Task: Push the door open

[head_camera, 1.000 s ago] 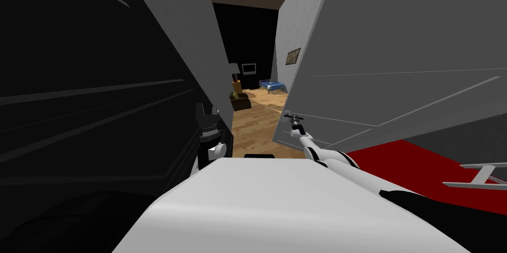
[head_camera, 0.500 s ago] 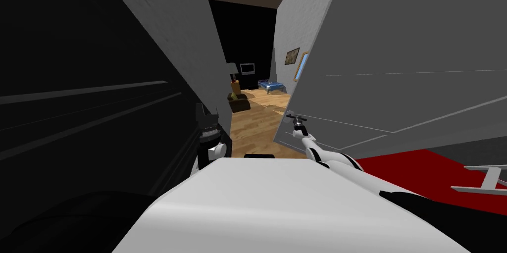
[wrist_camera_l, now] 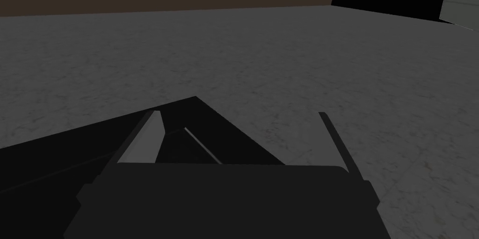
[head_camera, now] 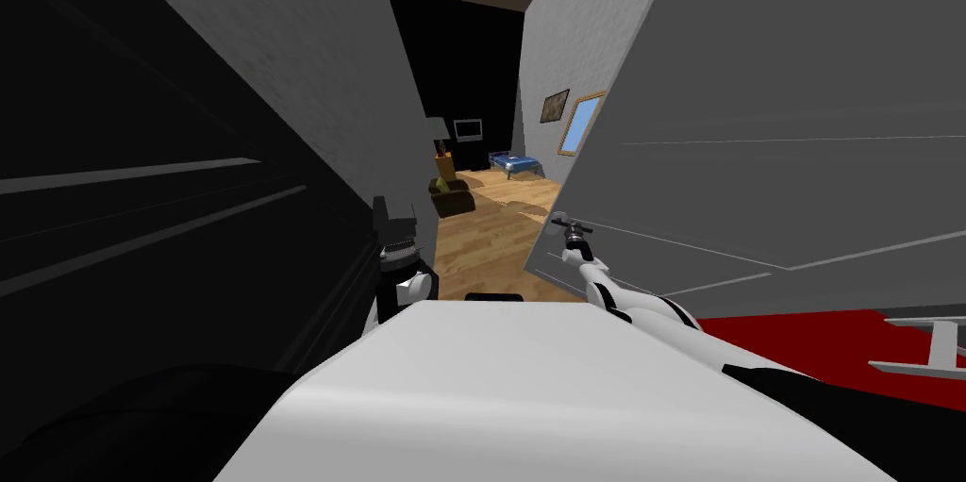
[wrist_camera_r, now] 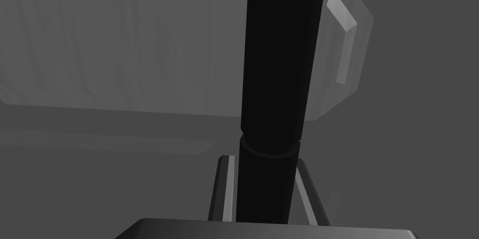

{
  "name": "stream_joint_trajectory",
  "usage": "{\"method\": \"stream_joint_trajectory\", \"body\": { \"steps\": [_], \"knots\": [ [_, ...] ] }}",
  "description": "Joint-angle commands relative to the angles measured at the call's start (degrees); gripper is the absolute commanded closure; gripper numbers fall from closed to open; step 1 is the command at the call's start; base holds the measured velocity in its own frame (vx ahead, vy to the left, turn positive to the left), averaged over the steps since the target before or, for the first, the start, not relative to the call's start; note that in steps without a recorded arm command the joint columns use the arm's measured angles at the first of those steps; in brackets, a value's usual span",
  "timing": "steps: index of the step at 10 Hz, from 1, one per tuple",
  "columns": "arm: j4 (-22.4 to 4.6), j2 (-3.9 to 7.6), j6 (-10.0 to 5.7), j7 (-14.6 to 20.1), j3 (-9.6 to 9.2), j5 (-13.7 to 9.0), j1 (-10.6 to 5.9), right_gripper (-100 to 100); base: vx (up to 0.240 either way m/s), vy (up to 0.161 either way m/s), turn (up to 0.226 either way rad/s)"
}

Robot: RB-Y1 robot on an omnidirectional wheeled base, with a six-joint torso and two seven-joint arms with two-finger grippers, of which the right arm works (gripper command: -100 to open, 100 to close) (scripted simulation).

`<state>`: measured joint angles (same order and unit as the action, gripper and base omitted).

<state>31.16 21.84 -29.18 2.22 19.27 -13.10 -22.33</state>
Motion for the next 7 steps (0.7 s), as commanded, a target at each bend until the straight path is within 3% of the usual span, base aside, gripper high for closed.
{"method": "stream_joint_trajectory", "body": {
  "steps": [1, 7],
  "knots": [
    [-0.76, 0.93, -0.47, -0.45, 1.23, -0.44, 0.01, 100, 0.199, 0.049, -0.073],
    [-1.79, 2.35, -0.89, -1.75, 4.64, -1.75, 0.80, 100, 0.200, 0.051, -0.069]
  ]
}}
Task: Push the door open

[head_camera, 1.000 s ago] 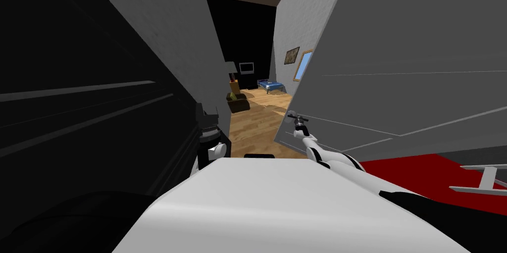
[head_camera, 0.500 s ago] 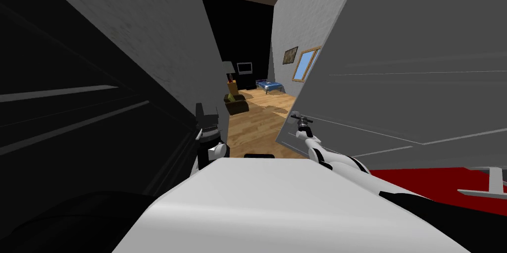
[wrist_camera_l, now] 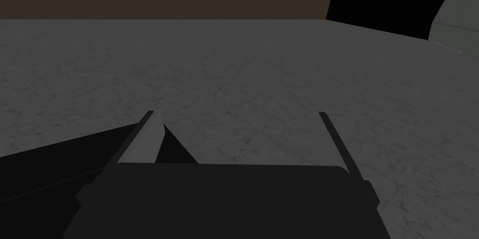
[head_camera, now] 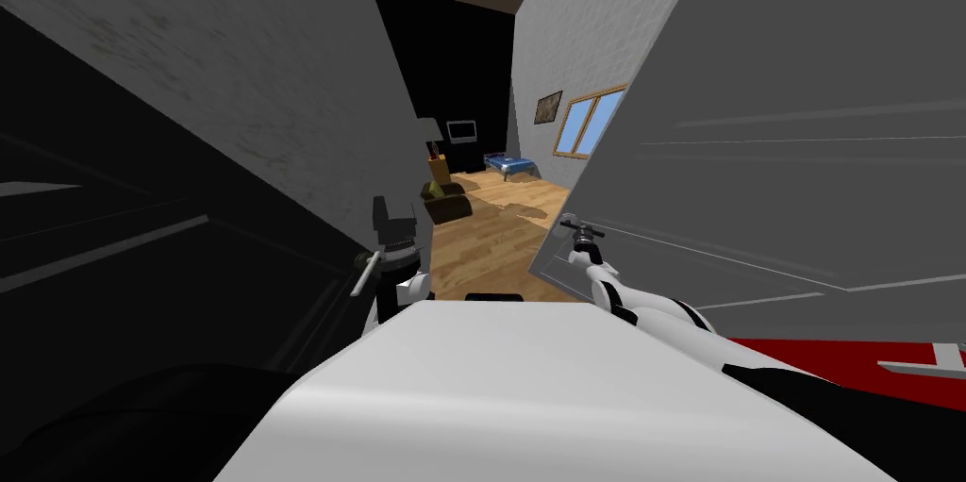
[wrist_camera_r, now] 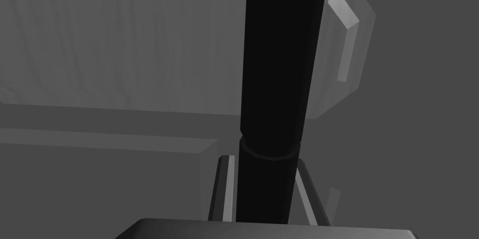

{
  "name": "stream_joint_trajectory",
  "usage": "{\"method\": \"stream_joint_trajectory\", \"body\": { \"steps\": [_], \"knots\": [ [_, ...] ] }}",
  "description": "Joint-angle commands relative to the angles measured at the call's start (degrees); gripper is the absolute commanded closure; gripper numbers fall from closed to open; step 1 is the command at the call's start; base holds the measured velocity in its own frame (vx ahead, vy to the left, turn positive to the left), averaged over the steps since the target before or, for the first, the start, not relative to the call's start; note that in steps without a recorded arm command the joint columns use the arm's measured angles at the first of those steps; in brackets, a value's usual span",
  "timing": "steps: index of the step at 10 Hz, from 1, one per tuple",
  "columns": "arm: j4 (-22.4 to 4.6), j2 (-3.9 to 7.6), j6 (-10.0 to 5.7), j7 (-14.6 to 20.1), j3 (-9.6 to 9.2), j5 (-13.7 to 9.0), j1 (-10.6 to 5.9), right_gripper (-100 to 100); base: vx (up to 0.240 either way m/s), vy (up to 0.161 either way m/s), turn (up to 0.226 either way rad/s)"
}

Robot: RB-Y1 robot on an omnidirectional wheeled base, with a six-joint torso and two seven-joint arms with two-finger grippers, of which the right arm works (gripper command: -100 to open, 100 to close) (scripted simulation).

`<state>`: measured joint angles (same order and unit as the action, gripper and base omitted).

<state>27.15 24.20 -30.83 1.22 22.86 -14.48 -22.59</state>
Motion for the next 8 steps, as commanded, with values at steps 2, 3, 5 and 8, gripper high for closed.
{"method": "stream_joint_trajectory", "body": {
  "steps": [2, 3, 5, 8],
  "knots": [
    [1.96, 0.35, 0.65, -1.07, 1.92, -0.70, 1.25, 100, 0.162, 0.027, -0.052],
    [1.83, 0.52, 0.60, -1.23, 2.32, -0.86, 1.35, 100, 0.208, 0.043, -0.067],
    [1.54, 0.92, 0.49, -1.59, 3.27, -1.22, 1.57, 100, 0.205, 0.054, -0.075],
    [0.84, 1.29, -0.03, -2.14, 4.52, -1.76, 2.02, 100, 0.136, 0.015, -0.048]
  ]
}}
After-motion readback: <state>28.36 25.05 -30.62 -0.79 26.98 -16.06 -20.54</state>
